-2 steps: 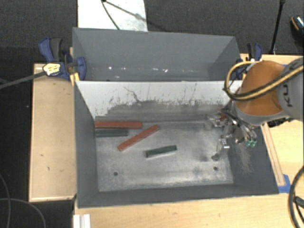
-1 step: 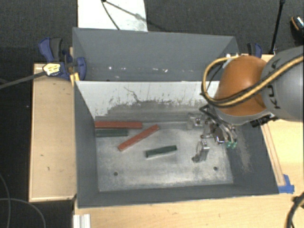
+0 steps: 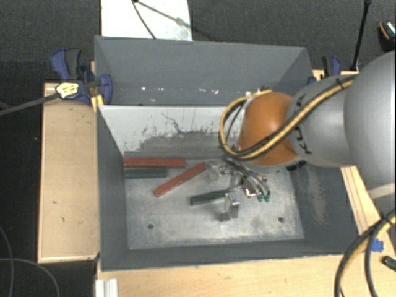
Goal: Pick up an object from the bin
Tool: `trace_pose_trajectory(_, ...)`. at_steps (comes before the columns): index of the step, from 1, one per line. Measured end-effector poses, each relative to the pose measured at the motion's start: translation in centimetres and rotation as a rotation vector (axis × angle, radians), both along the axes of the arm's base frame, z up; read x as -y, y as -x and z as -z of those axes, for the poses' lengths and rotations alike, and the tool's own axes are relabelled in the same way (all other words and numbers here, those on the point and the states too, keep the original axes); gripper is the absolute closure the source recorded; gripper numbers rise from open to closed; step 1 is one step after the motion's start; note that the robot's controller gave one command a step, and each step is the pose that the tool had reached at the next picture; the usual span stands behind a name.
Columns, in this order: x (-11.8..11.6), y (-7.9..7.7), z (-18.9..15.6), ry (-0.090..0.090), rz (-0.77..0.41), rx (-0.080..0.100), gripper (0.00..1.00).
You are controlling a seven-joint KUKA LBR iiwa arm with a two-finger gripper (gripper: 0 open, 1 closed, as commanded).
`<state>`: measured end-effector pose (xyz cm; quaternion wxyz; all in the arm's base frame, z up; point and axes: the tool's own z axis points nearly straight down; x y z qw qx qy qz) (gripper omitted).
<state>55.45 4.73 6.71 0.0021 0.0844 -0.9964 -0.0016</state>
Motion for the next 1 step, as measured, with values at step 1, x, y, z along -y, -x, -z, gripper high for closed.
trace_pose_trajectory(1,0.29,-0.15,-0.36,0.002,-0.001,0.005,1.00)
